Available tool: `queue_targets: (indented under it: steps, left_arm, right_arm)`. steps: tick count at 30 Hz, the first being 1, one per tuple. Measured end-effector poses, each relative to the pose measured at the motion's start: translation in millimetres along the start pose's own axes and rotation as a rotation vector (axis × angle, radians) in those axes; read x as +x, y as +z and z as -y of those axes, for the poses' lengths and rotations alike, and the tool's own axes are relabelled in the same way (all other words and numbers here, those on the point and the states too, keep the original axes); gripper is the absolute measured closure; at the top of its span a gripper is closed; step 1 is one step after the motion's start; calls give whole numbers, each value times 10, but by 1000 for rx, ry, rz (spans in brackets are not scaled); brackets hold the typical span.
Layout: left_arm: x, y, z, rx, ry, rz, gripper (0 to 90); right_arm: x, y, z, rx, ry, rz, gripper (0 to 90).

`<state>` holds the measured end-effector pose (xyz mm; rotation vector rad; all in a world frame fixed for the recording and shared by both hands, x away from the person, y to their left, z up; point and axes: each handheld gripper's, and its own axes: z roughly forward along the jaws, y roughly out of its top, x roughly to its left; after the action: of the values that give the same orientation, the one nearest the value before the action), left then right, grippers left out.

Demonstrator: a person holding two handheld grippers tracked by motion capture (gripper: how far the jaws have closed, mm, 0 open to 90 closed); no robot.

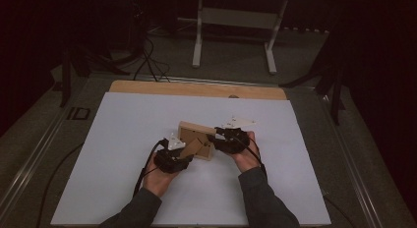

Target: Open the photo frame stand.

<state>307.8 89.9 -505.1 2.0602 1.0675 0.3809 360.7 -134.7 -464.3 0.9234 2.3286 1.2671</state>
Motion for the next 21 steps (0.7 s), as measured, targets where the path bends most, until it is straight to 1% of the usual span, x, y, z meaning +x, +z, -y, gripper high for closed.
queue_targets:
  steps: [3, 7, 10, 11, 14, 16, 21]
  left_arm:
    - [31, 22, 6, 3, -7, -4, 613]
    - [37, 29, 11, 5, 4, -11, 608]
    - [31, 24, 12, -1, 14, -13, 602]
    - [34, 19, 11, -9, 8, -14, 599]
    - [69, -13, 5, -23, -13, 7, 596]
    - [75, -28, 5, -27, -17, 14, 599]
    - [64, -39, 10, -16, -9, 12, 642]
  right_arm:
    - [46, 0, -13, 0, -30, 27, 569]
    - [78, 1, -19, 0, -48, 40, 569]
    - [84, -4, -14, -2, -49, 37, 569]
    - [87, -7, -14, 0, -49, 35, 570]
    - [100, -16, -10, 1, -55, 32, 568]
    - [104, -18, -6, -1, -56, 28, 568]
    - [116, -23, -2, -2, -58, 23, 566]
